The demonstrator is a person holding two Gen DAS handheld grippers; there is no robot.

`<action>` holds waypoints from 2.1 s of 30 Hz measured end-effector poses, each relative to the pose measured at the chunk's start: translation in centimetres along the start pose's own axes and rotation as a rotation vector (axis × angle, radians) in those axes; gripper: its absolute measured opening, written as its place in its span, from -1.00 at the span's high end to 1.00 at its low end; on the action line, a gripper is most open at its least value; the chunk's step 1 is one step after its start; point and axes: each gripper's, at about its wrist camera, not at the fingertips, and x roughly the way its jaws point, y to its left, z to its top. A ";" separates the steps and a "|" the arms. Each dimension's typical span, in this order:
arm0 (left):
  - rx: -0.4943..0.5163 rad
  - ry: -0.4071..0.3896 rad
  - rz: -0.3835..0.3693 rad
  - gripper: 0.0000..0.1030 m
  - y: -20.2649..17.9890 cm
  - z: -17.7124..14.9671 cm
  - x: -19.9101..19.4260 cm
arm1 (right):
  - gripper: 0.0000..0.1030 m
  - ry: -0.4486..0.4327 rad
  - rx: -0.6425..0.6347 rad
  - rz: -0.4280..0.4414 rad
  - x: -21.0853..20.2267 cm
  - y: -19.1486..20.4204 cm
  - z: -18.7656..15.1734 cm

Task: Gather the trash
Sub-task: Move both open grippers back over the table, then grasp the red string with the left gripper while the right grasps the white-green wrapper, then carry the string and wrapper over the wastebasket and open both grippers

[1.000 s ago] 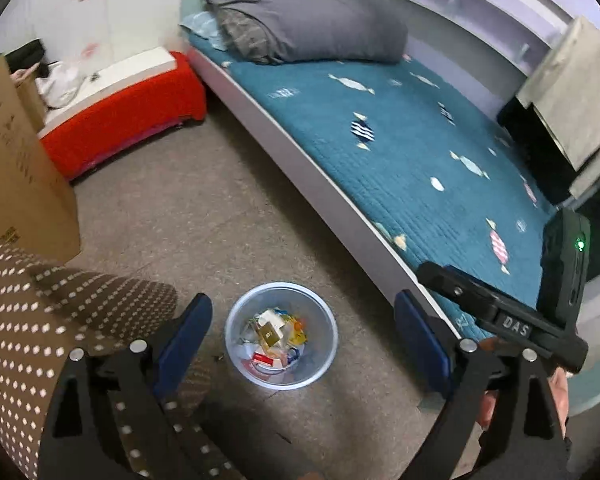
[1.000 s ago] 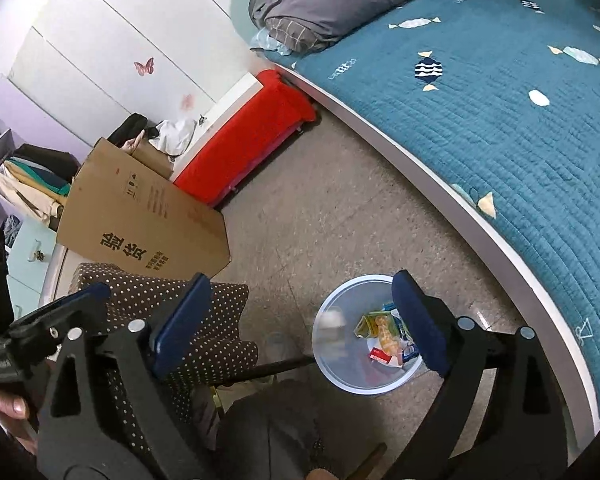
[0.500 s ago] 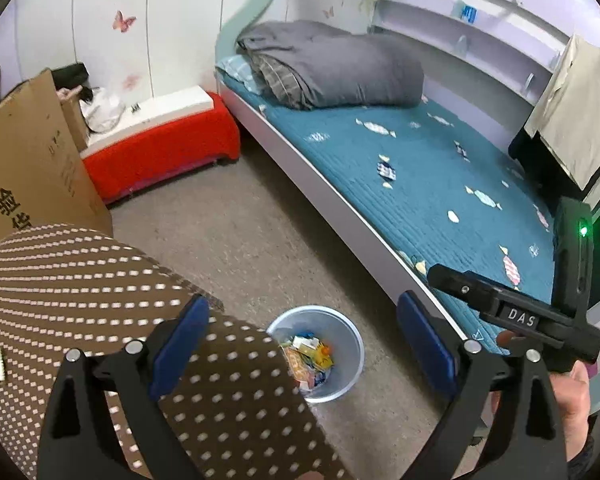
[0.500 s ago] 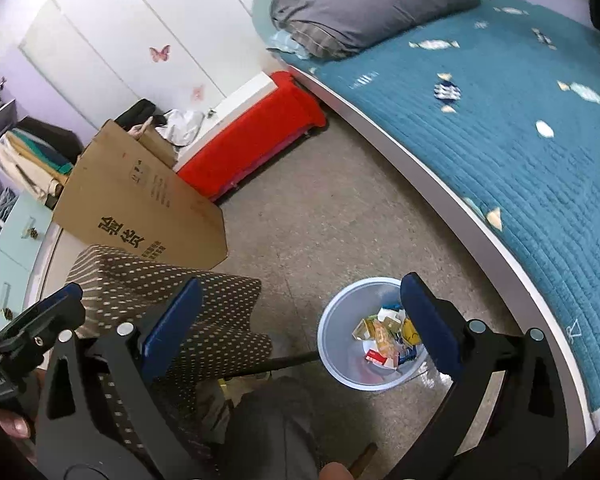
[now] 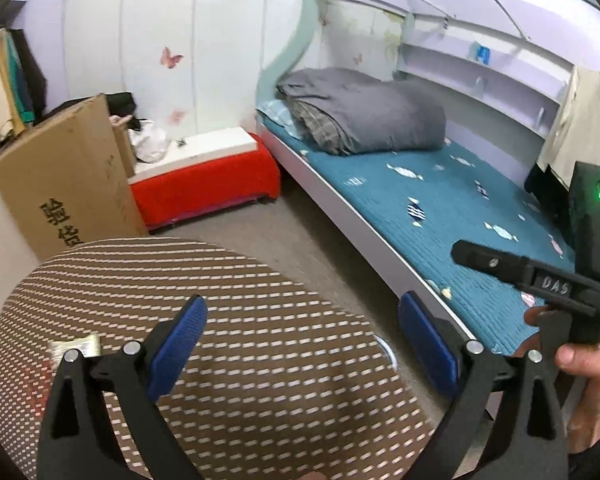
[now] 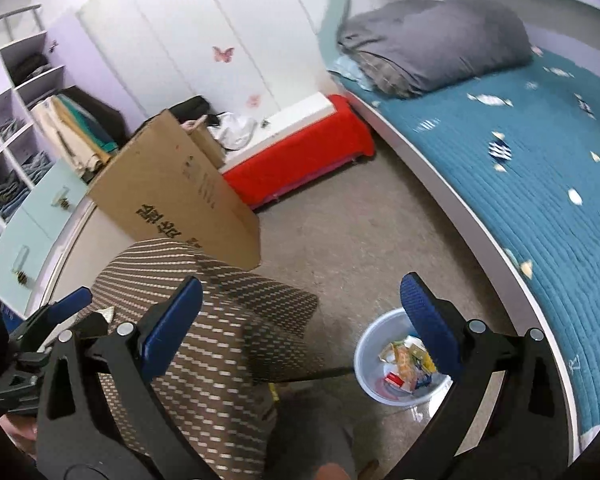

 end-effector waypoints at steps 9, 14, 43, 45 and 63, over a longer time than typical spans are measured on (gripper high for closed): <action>-0.019 -0.035 0.119 -0.84 7.8 -3.2 -4.2 | -0.88 0.023 -0.179 0.099 1.8 9.5 -0.5; -0.049 -0.028 0.153 -0.84 12.3 -6.0 -5.7 | -0.88 0.060 -0.264 0.150 3.8 14.6 -1.7; -0.065 0.145 0.114 0.83 22.7 -11.8 -3.1 | -0.87 0.303 -0.673 0.185 17.3 29.3 -8.4; -0.123 0.123 0.103 0.84 23.7 -12.0 -3.7 | -0.85 0.317 -0.738 0.197 18.2 30.4 -9.2; -0.329 -0.010 0.178 0.83 27.3 -12.8 -6.6 | 0.48 0.326 -0.828 0.239 18.5 32.7 -11.0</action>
